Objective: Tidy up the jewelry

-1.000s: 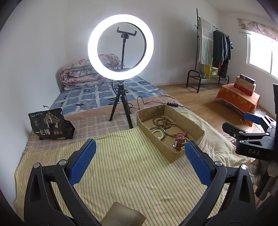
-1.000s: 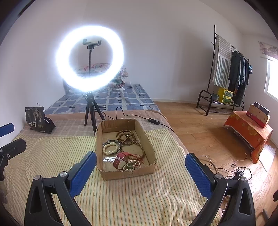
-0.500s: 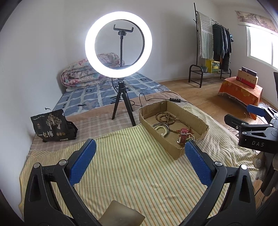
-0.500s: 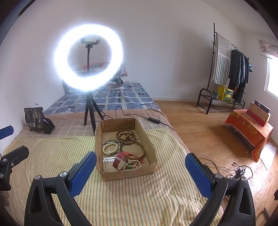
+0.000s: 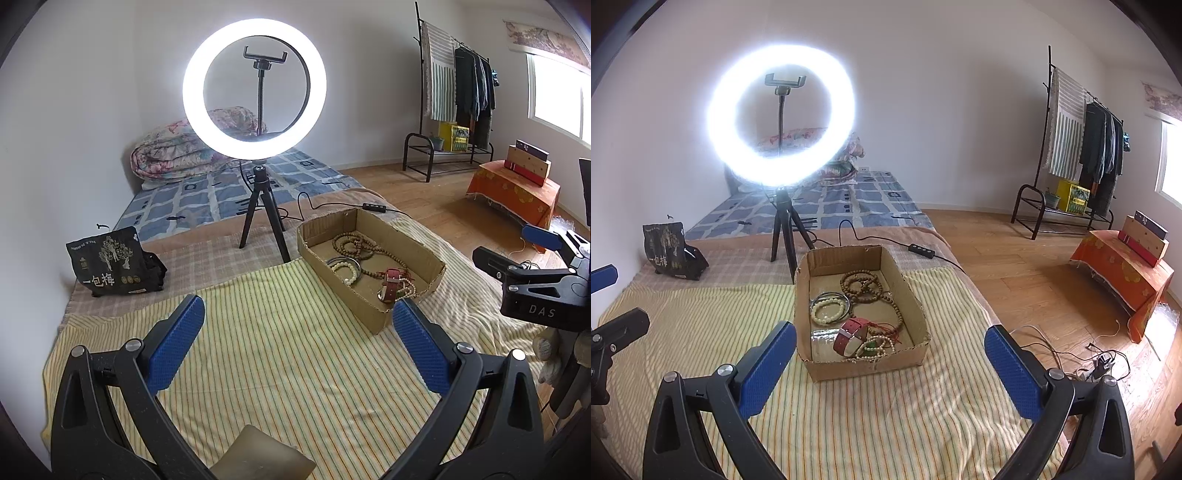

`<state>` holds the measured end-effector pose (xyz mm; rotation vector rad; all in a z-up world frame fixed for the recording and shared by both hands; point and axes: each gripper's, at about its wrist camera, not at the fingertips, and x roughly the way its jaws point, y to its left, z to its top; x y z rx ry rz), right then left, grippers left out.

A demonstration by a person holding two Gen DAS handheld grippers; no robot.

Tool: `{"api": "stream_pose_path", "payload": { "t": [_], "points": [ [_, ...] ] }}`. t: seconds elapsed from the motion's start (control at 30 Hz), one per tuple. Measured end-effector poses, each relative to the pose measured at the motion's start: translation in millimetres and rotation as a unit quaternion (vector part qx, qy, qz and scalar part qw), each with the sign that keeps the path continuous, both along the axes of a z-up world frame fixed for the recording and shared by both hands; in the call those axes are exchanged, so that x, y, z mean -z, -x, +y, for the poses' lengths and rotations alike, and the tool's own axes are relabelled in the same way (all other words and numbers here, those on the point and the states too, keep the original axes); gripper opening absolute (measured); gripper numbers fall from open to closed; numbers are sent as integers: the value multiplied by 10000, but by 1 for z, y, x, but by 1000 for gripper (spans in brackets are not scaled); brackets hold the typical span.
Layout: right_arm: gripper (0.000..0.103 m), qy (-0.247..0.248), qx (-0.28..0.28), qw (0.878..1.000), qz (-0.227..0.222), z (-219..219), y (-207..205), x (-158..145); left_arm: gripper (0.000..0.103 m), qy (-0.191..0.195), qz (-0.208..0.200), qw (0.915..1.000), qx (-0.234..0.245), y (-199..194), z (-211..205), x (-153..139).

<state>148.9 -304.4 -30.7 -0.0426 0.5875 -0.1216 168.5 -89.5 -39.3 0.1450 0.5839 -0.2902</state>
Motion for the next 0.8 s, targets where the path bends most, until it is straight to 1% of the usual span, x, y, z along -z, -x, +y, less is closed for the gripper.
{"api": "stream_pose_path", "payload": {
  "t": [0.2,0.8],
  "points": [
    [103,-39,-13,10000,13,-1,-1,1,103,64,72,10000,-27,-3,3,-1],
    [103,-35,-37,10000,72,1,-1,3,103,24,56,10000,-14,-2,2,-1]
  ]
}}
